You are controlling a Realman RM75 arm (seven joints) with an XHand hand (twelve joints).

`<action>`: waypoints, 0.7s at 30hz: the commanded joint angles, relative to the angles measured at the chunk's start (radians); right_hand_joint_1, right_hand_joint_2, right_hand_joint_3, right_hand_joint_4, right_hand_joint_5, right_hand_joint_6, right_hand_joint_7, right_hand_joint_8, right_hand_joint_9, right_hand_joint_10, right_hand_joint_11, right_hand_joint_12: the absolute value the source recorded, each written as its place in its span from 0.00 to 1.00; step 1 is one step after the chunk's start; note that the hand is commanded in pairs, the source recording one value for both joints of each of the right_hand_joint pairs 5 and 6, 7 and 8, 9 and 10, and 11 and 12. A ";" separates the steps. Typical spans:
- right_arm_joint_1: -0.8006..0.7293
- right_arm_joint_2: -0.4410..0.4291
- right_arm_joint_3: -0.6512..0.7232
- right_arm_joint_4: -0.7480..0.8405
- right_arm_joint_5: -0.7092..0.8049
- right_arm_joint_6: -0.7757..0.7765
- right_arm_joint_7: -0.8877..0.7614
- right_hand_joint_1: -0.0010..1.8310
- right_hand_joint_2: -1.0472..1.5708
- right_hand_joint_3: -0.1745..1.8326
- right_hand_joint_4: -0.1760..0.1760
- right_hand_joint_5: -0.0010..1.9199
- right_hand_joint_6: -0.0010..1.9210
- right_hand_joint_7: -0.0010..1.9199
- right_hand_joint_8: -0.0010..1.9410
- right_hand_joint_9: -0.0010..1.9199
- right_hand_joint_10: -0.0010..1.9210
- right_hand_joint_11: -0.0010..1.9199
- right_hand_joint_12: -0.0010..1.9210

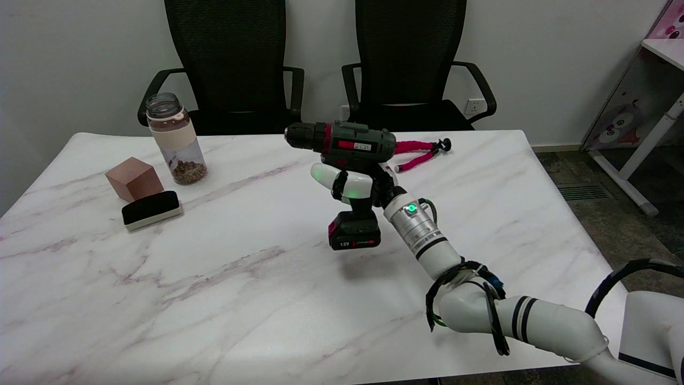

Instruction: Pick up the power screwdriver.

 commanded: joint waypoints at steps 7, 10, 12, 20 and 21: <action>-0.003 0.004 0.006 -0.006 0.014 0.044 0.000 0.48 0.63 0.51 1.00 0.80 0.80 0.80 0.79 1.00 1.00 1.00 1.00; -0.008 0.004 0.005 -0.006 0.014 0.044 -0.004 0.48 0.63 0.51 1.00 0.79 0.79 0.79 0.78 1.00 1.00 1.00 1.00; -0.008 0.004 0.004 -0.006 0.014 0.044 -0.006 0.48 0.63 0.51 1.00 0.79 0.79 0.79 0.78 1.00 1.00 1.00 1.00; 0.002 -0.008 -0.002 -0.007 0.014 0.043 -0.012 0.48 0.64 0.50 1.00 0.78 0.78 0.78 0.78 1.00 1.00 1.00 1.00; 0.004 -0.012 -0.001 -0.004 0.014 0.043 -0.013 0.48 0.64 0.50 1.00 0.78 0.78 0.78 0.78 1.00 1.00 1.00 1.00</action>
